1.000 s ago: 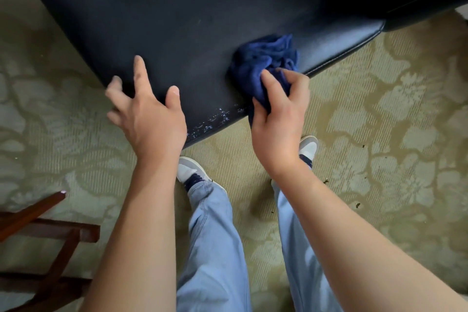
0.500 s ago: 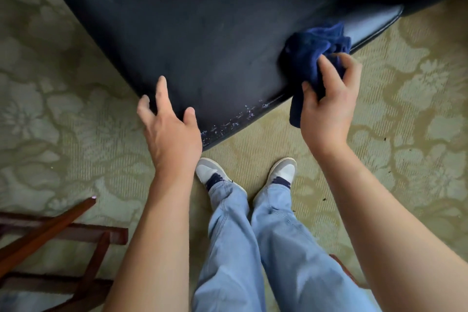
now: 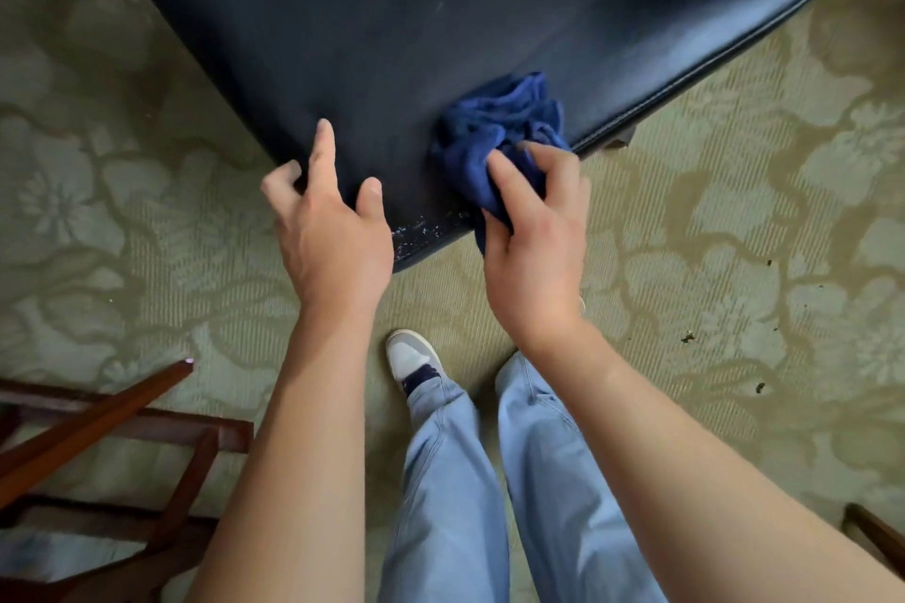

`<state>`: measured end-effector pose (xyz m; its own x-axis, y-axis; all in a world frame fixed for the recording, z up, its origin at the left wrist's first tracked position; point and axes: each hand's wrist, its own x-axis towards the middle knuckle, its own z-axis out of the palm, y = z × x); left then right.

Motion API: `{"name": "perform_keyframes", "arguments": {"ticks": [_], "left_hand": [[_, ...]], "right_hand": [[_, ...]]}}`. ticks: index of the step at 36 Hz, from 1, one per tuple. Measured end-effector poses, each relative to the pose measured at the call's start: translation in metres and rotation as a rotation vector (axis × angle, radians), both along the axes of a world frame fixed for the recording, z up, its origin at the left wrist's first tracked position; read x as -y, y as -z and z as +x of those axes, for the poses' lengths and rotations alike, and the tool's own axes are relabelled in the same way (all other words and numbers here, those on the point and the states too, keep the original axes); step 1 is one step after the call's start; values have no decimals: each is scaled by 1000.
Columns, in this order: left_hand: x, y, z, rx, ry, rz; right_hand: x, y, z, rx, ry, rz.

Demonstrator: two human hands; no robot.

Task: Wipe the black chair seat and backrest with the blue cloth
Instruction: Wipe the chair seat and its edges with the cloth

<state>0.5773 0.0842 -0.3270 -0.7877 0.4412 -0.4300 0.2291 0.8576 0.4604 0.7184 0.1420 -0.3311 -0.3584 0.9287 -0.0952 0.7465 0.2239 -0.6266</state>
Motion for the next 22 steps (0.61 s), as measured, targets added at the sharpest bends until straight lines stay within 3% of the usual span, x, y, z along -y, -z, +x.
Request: {"name": "perform_keyframes", "arguments": {"ticks": [3, 7, 15, 22], "left_hand": [[4, -1, -7, 26, 29, 9], [14, -5, -16, 88, 40, 37], [16, 2, -18, 126, -12, 140], [20, 13, -21, 205, -47, 195]], "right_hand": [[-6, -7, 7, -54, -17, 18], [-29, -9, 24, -43, 119, 154], [-27, 7, 15, 17, 212, 92], [17, 12, -10, -30, 156, 92]]}}
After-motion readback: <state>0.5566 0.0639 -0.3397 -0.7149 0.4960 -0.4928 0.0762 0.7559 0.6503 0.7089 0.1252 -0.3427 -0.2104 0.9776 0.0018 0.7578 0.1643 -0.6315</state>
